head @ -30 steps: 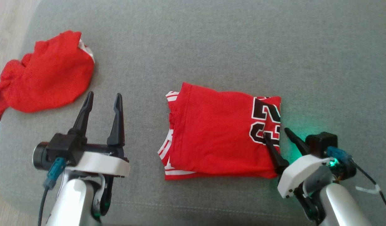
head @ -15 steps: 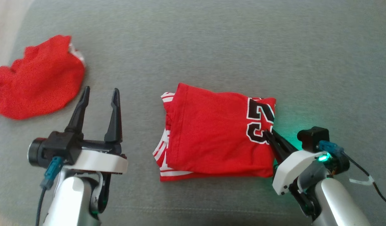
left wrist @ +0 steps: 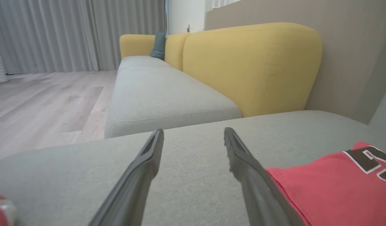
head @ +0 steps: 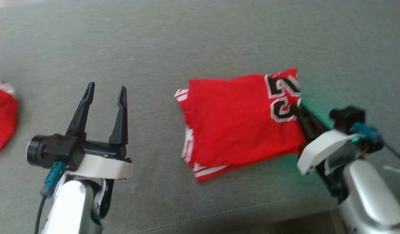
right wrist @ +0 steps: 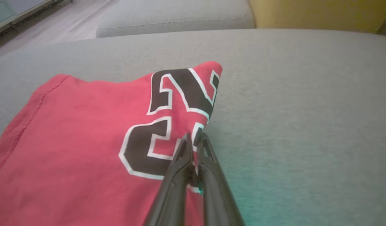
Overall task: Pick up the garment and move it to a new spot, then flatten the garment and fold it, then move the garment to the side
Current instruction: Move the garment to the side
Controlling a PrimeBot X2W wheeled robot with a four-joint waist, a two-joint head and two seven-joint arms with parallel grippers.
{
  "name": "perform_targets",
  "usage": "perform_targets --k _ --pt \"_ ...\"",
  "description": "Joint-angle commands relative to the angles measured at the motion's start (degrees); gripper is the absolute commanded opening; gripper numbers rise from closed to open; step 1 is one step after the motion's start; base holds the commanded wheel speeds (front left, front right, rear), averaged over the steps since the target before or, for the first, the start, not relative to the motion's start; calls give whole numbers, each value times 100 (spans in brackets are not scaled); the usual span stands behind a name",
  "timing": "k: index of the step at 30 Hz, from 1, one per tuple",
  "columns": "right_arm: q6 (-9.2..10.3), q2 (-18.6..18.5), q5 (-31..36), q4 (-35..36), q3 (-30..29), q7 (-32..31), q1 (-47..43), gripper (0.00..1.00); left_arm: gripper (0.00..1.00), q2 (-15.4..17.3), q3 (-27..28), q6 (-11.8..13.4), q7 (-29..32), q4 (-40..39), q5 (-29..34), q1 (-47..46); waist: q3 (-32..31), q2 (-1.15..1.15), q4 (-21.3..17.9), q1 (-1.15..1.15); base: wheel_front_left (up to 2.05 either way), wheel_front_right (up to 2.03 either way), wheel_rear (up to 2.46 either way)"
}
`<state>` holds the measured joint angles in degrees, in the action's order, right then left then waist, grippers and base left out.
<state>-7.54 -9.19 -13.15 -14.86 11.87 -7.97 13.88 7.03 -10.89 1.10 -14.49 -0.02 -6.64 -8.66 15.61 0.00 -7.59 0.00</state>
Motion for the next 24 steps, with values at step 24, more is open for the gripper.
perform_targets --k 24 --pt "5 -571 -239 -387 -1678 1146 2197 0 100 508 -289 -429 305 -769 335 -1405 1727 0 -1277 0 0 0 0"
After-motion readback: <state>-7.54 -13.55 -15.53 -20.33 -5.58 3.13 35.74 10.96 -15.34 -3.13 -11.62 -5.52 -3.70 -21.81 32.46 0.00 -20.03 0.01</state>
